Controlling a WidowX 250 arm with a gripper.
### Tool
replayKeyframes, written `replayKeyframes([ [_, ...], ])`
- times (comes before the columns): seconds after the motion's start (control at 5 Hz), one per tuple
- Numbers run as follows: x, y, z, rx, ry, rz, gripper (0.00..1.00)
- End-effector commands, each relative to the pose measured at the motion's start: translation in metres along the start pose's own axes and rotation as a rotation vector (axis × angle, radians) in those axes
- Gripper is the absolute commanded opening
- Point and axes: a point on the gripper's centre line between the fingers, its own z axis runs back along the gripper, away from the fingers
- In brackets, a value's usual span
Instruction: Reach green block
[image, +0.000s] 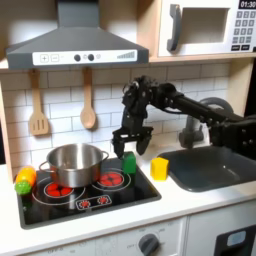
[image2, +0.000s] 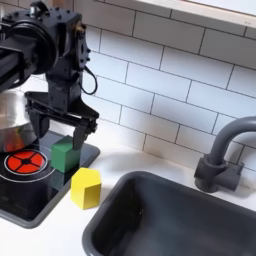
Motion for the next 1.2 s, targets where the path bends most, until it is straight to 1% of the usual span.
replayKeyframes([
  [0.0, 0.001, -0.003, -0.006, -0.003, 0.008, 0.002, 1.0],
  [0.4, 0.003, -0.003, -0.019, -0.004, 0.029, 0.01, 1.0],
  [0.6, 0.002, -0.006, -0.027, -0.007, 0.055, 0.021, 1.0],
  [0.8, 0.001, -0.003, -0.034, -0.002, 0.075, 0.026, 1.0],
  [1.0, 0.002, -0.009, -0.038, -0.007, 0.08, 0.012, 1.0],
])
